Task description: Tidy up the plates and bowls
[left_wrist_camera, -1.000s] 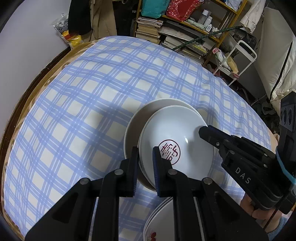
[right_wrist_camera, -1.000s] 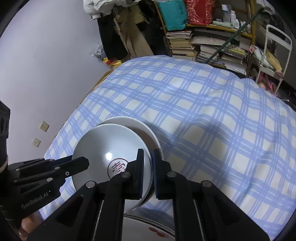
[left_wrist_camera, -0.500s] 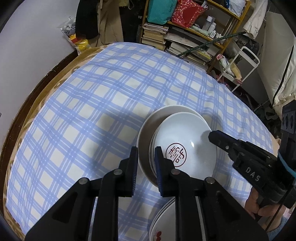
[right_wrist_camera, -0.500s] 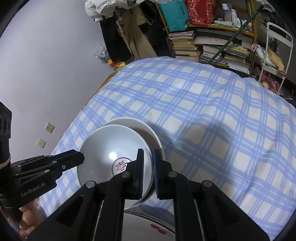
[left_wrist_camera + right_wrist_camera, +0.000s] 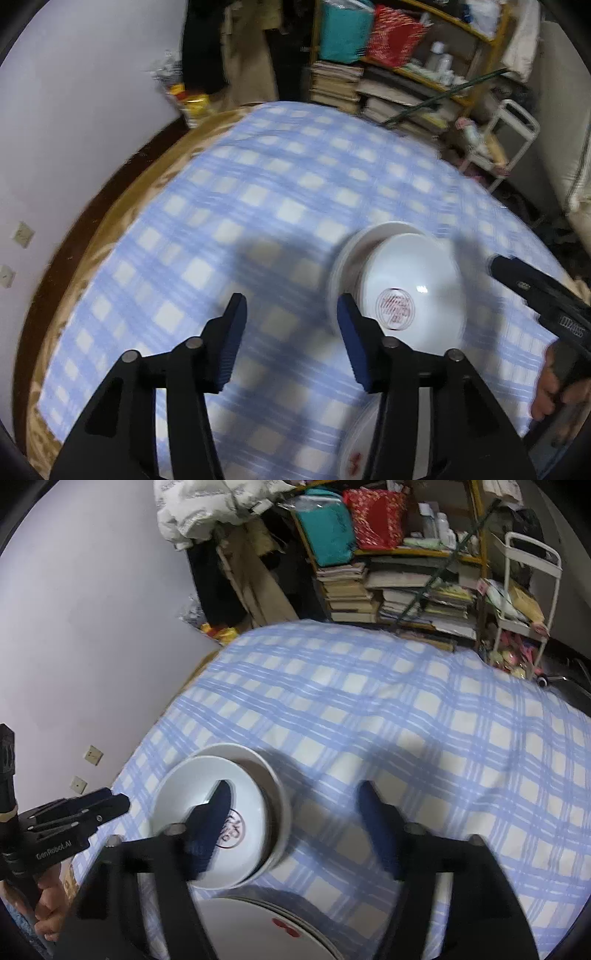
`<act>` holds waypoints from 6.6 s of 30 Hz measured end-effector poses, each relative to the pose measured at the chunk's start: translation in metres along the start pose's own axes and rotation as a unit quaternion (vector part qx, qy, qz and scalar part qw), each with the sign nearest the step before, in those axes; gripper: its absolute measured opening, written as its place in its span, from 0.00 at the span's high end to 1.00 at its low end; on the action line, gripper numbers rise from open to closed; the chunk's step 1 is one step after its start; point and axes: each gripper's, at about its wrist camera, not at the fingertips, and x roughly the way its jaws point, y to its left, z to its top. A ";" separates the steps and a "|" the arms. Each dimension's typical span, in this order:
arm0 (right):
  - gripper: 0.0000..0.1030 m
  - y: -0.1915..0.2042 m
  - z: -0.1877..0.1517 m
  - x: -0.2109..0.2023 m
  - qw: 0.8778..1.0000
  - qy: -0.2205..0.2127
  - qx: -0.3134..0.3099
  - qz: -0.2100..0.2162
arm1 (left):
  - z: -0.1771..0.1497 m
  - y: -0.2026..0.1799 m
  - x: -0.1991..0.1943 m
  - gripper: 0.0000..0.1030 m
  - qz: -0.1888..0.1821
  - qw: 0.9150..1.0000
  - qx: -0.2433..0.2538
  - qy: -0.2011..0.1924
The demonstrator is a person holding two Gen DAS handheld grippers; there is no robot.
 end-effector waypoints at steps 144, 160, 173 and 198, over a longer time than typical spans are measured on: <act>0.92 -0.003 -0.003 0.071 0.984 0.150 0.091 0.027 | 0.019 -0.001 0.081 0.93 -0.125 0.977 -0.066 0.159; 0.92 0.000 -0.005 0.079 0.982 0.175 0.068 -0.001 | 0.019 -0.007 0.073 0.88 -0.112 0.981 -0.040 0.151; 0.90 -0.006 -0.004 0.082 0.975 0.186 0.119 0.009 | 0.017 -0.004 0.077 0.91 -0.121 0.980 -0.054 0.149; 0.92 0.016 -0.001 0.084 0.984 0.164 0.050 -0.050 | 0.017 -0.012 0.073 0.93 -0.109 0.985 -0.034 0.127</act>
